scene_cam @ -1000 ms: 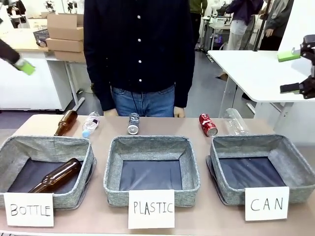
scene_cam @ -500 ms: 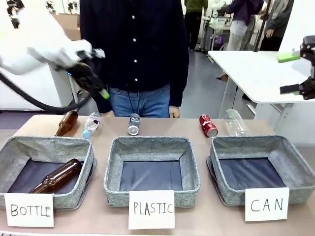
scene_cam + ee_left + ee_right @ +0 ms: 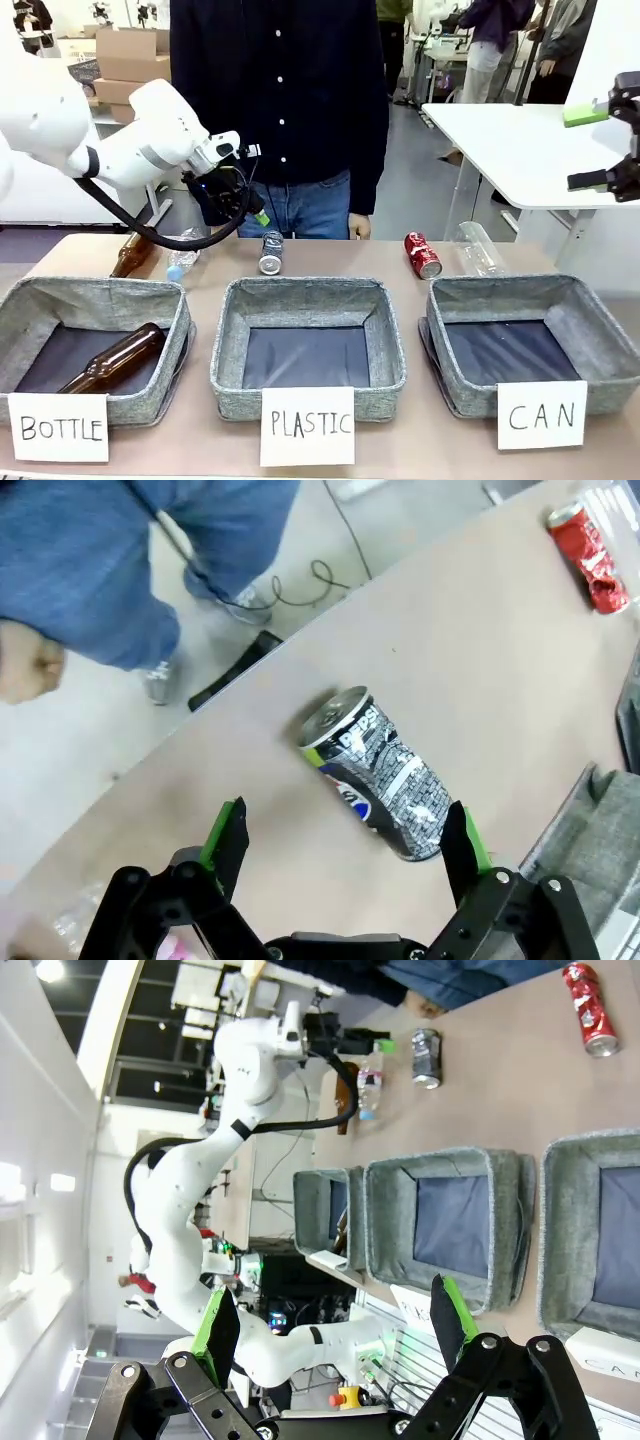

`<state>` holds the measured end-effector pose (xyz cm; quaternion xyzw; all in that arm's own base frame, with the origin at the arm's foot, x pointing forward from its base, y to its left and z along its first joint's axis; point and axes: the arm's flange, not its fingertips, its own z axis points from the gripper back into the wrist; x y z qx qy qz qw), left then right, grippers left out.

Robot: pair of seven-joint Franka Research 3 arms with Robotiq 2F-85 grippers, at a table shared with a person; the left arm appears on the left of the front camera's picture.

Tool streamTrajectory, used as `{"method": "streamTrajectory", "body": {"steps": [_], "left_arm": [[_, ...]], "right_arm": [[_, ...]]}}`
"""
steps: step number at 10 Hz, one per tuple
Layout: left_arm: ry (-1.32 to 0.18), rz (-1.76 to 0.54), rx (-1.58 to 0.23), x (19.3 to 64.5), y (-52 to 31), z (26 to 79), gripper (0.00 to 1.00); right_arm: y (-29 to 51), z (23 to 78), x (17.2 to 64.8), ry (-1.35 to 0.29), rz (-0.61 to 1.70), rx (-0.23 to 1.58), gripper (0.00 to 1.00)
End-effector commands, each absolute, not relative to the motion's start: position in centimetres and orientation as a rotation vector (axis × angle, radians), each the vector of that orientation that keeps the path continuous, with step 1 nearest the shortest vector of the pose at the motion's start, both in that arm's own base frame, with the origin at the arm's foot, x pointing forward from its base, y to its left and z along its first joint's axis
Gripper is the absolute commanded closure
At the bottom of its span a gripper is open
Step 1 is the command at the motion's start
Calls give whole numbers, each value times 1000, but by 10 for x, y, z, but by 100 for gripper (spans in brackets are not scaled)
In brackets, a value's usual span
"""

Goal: Sort the can waste into the basket.
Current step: Pick up the can waste from the table and place it in the right Fabric basket.

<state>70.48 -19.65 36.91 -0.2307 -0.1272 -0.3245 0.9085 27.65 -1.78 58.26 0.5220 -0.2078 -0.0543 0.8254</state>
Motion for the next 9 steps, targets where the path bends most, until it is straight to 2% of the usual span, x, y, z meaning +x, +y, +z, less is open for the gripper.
{"method": "streamTrajectory", "body": {"steps": [1, 2, 3, 6, 8, 9], "left_arm": [[-309, -666, -426, 691, -179, 389, 0], [-262, -670, -476, 705, -197, 369, 0], [-264, -570, -513, 694, -205, 361, 0], [-273, -486, -455, 653, -223, 345, 0], [-363, -462, -415, 655, -230, 330, 0], [-360, -453, -399, 663, -234, 318, 0]], "right_arm": [[-17, 583, 279, -461, -91, 1131, 0], [-17, 583, 279, -461, -91, 1131, 0], [-17, 583, 279, -461, -91, 1131, 0], [-17, 583, 279, -461, -91, 1131, 0], [-17, 583, 279, -461, -91, 1131, 0], [-17, 583, 279, -461, -91, 1131, 0]]}}
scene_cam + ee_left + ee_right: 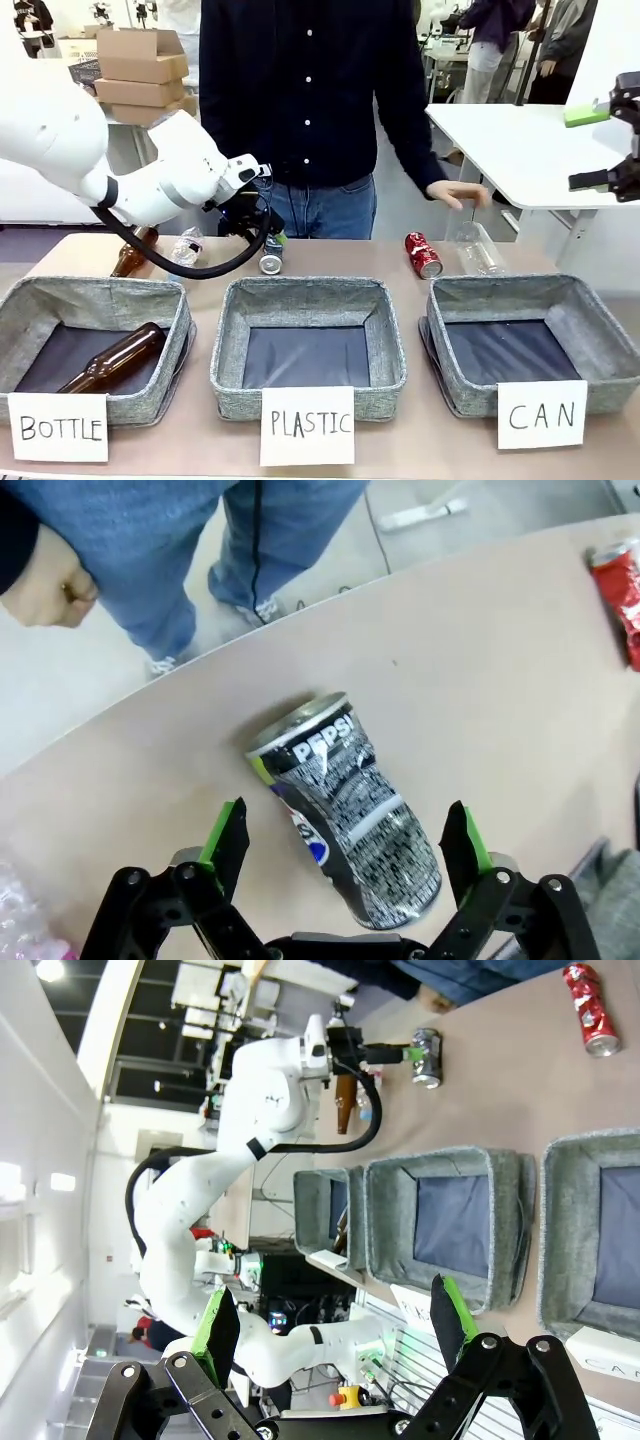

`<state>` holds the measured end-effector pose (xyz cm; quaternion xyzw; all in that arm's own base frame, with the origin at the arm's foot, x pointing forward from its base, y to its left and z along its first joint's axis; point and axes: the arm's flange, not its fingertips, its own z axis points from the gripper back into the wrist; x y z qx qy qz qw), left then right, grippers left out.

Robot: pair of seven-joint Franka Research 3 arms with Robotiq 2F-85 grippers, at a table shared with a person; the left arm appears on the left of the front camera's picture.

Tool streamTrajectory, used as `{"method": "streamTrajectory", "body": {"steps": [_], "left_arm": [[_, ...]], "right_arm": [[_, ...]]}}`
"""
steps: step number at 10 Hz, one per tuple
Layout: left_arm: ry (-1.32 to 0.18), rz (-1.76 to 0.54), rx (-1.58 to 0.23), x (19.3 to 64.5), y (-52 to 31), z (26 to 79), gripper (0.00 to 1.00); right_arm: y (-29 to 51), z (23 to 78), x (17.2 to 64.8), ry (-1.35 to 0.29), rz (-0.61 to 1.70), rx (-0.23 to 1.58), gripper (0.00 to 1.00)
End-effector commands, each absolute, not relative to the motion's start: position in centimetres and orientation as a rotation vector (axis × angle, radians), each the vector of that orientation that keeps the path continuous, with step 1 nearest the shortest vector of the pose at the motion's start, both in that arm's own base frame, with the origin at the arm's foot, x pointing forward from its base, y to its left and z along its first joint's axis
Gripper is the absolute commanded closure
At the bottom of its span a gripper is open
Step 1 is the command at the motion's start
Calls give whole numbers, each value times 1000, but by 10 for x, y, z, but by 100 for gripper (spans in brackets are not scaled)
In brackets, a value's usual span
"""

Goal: Sort the can waste into the basket.
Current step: Pick up the can waste from the table and place it in the right Fabric basket.

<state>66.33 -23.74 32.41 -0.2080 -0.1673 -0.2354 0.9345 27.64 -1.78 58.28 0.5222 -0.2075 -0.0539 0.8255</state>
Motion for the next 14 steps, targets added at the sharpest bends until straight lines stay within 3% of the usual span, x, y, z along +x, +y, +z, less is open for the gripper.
{"method": "streamTrajectory", "body": {"steps": [1, 4, 5, 6, 7, 9, 10, 12, 14], "left_arm": [[-325, -458, -391, 667, -240, 305, 0], [-365, -466, -337, 677, -250, 294, 0], [-369, -460, -337, 678, -251, 296, 56], [-369, -455, -338, 678, -251, 297, 59], [-372, -455, -343, 678, -251, 297, 100], [-373, -464, -344, 676, -251, 299, 100], [-373, -471, -349, 676, -250, 301, 85], [-374, -472, -400, 675, -240, 318, 100], [-376, -506, -414, 661, -220, 352, 100]], "right_arm": [[-17, 583, 279, -461, -91, 1131, 0], [-17, 583, 279, -461, -91, 1131, 0], [-17, 583, 279, -461, -91, 1131, 0], [-17, 583, 279, -461, -91, 1131, 0], [-17, 583, 279, -461, -91, 1131, 0], [-17, 583, 279, -461, -91, 1131, 0], [-17, 583, 279, -461, -91, 1131, 0], [-17, 583, 279, -461, -91, 1131, 0], [-17, 583, 279, -461, -91, 1131, 0]]}}
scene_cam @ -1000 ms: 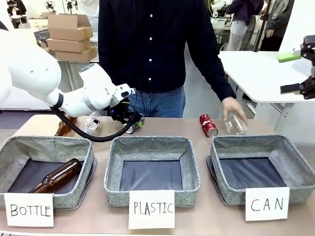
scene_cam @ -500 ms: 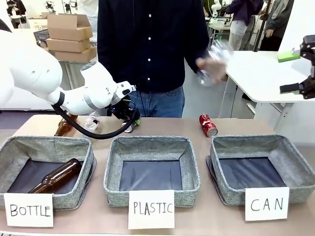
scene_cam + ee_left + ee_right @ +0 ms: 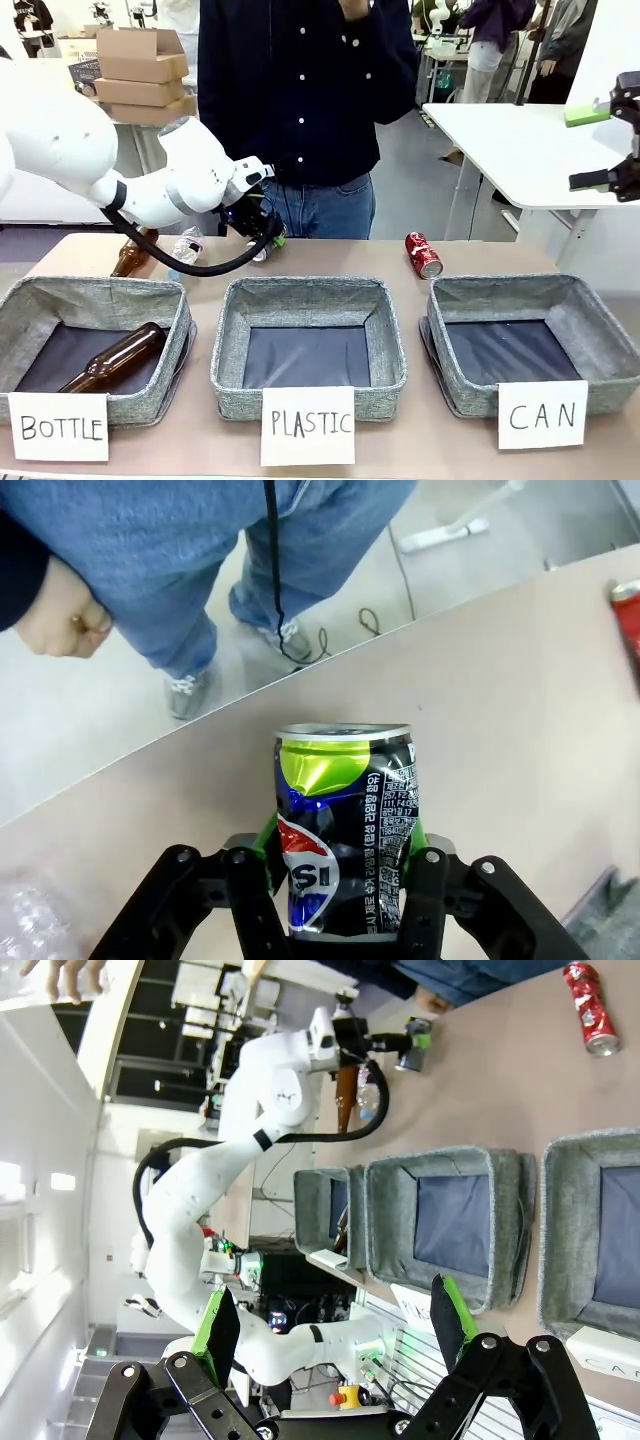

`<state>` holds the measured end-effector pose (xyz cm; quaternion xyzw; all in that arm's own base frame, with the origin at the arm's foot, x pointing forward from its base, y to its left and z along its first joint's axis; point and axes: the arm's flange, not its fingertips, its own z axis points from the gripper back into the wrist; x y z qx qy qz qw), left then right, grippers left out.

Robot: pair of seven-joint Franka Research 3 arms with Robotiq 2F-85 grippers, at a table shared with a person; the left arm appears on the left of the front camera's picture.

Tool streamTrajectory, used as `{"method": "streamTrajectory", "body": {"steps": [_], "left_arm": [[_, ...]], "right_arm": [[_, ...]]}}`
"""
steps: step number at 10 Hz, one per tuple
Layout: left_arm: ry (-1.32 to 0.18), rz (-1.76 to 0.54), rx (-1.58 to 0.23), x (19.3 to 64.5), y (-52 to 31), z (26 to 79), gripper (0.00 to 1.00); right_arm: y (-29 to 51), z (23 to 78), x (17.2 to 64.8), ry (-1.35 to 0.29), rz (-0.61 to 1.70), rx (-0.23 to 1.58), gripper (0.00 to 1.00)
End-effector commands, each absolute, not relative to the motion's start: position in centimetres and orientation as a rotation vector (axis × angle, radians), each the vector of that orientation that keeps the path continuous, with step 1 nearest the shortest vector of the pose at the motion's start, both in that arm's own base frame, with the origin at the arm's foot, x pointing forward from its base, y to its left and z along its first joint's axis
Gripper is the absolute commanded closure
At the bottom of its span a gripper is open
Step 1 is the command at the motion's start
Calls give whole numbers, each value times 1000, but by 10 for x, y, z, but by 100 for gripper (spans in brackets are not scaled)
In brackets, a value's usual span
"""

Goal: Sort the can waste into the basket.
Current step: Pick up the can waste from the table and place it in the right Fabric basket.

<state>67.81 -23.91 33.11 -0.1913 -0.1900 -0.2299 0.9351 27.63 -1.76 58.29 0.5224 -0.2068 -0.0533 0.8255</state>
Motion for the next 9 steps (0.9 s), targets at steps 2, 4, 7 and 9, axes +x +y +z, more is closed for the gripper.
{"method": "streamTrajectory", "body": {"steps": [2, 4, 7, 9], "left_arm": [[-380, -668, -535, 611, -180, 426, 100], [-403, -820, -607, 539, -156, 479, 100], [-397, -1023, -537, 421, -146, 496, 100], [-556, -1034, -367, 365, -141, 485, 100]], "right_arm": [[-17, 583, 279, -461, -91, 1131, 0], [-17, 583, 279, -461, -91, 1131, 0], [-17, 583, 279, -461, -91, 1131, 0], [-17, 583, 279, -461, -91, 1131, 0]]}}
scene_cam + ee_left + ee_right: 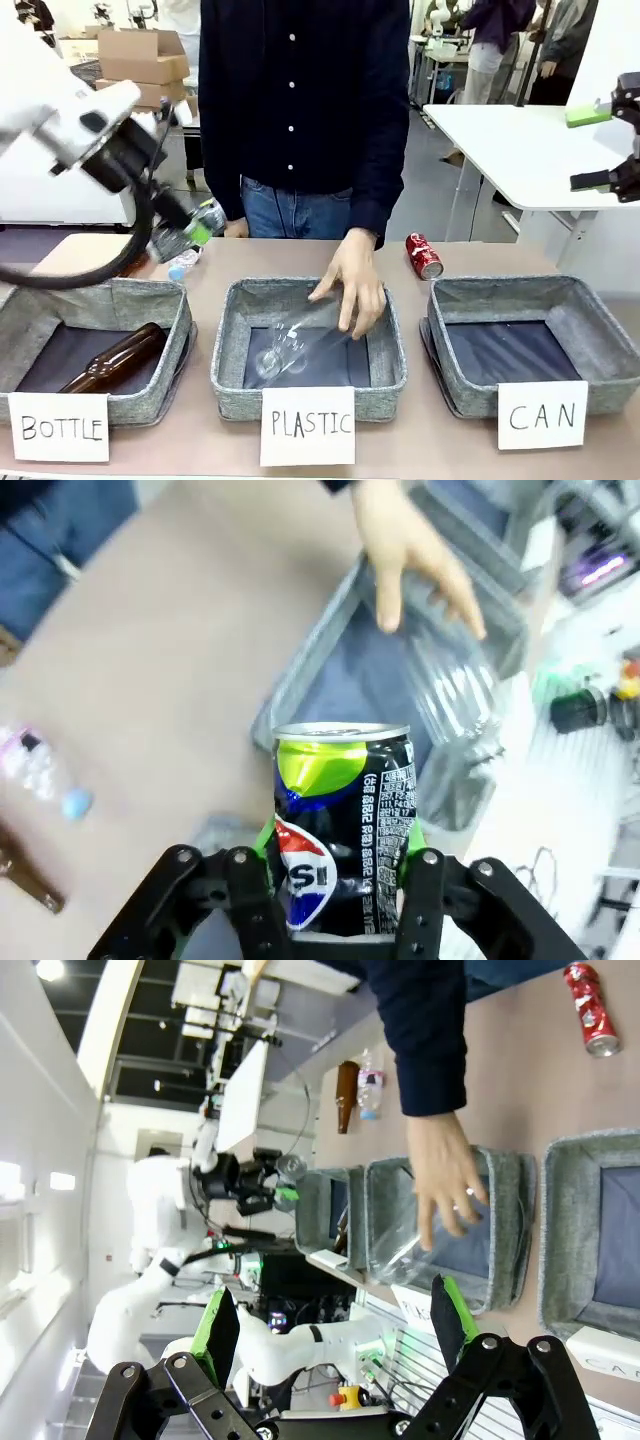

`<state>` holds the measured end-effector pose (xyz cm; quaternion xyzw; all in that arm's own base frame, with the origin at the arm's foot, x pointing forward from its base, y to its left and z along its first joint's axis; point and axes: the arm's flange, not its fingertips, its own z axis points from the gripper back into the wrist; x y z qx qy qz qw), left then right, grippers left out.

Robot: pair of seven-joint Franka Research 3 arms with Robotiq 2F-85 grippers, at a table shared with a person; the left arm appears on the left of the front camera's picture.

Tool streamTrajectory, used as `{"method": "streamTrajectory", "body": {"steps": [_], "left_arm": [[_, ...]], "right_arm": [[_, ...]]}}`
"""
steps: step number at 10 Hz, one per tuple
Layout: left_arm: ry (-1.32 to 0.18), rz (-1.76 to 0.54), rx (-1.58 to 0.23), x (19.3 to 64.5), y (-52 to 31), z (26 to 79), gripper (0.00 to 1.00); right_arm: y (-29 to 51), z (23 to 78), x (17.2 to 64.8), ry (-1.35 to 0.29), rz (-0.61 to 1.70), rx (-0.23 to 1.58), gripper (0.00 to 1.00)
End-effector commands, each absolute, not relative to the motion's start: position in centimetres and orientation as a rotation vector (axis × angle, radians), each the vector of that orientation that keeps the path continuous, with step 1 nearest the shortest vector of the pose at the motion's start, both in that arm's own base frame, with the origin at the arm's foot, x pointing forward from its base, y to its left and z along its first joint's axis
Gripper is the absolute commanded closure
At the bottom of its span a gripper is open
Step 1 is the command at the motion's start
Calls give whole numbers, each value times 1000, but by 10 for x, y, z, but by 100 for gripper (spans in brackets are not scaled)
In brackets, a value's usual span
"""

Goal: Sort the can waste into the basket.
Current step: Pick up the can waste from the table and place it in the right Fabric basket.

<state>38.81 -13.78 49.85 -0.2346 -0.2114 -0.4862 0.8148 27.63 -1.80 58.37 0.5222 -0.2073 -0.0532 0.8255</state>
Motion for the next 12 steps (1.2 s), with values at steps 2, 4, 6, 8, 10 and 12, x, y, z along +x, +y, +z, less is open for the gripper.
{"method": "streamTrajectory", "body": {"steps": [2, 4, 6, 8, 10, 12], "left_arm": [[-626, -1133, -231, 343, -143, 470, 100], [-508, -1068, -397, 361, -136, 488, 100], [-508, -1068, -397, 361, -136, 488, 100], [-584, -1155, -552, 380, -164, 462, 55], [-618, -1458, -680, 363, -280, 421, 55], [-673, -1743, -704, 348, -390, 393, 55]], "right_arm": [[-17, 583, 279, -461, -91, 1131, 0], [-17, 583, 279, -461, -91, 1131, 0], [-17, 583, 279, -461, -91, 1131, 0], [-18, 584, 276, -440, -113, 1110, 0], [-78, 601, 232, -555, -188, 793, 0], [-150, 589, 164, -551, -287, 470, 0]]}}
